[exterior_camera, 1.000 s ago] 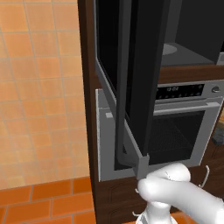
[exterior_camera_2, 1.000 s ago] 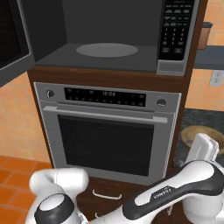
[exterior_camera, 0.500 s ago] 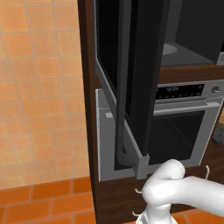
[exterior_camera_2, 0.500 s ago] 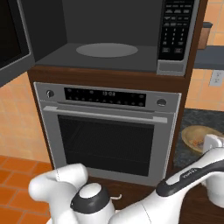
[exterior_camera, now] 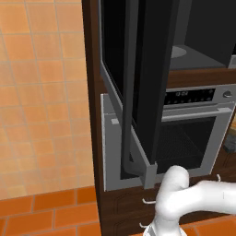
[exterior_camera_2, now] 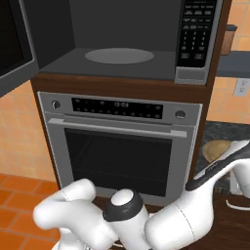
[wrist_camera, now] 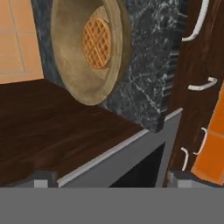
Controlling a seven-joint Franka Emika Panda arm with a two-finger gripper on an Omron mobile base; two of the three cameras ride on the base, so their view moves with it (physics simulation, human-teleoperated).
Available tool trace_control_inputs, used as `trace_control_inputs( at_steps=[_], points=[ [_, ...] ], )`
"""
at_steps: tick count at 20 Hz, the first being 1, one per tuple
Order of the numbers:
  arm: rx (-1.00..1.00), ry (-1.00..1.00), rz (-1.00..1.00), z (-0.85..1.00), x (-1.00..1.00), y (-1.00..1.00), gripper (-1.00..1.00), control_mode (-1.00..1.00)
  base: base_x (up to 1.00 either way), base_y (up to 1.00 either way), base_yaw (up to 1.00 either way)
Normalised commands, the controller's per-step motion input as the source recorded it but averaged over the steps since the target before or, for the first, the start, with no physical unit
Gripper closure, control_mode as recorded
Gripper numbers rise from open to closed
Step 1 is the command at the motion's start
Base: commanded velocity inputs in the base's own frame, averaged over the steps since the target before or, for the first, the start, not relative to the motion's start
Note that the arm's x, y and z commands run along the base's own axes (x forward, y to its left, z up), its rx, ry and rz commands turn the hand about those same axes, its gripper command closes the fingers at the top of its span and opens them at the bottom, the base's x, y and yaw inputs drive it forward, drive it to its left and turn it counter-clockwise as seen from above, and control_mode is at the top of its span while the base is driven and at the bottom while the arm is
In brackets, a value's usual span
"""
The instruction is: Open the microwave, place the bowl with waffle inside the microwave, then close the microwave door and turn it on.
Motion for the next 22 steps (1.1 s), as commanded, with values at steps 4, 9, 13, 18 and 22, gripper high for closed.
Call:
trace_control_inputs(
  at_steps=[4, 9, 13, 18, 22],
  points=[
    [0.05, 0.37, -0.16, -0.18, 0.53, -0.59, -1.00, -1.00, 0.00, 0.00, 0.00],
    [0.12, 0.29, -0.17, -0.06, 0.42, -0.46, -1.00, -1.00, 0.00, 0.00, 0.00],
    [0.10, 0.19, -0.22, -0.34, 0.37, -0.46, -1.00, -1.00, 0.00, 0.00, 0.00],
    [0.06, 0.11, -0.15, -0.42, -0.11, -0.19, -1.00, -1.00, 0.00, 0.00, 0.00],
    [0.00, 0.02, -0.02, -0.33, -0.23, 0.00, -1.00, -1.00, 0.00, 0.00, 0.00]
  ],
)
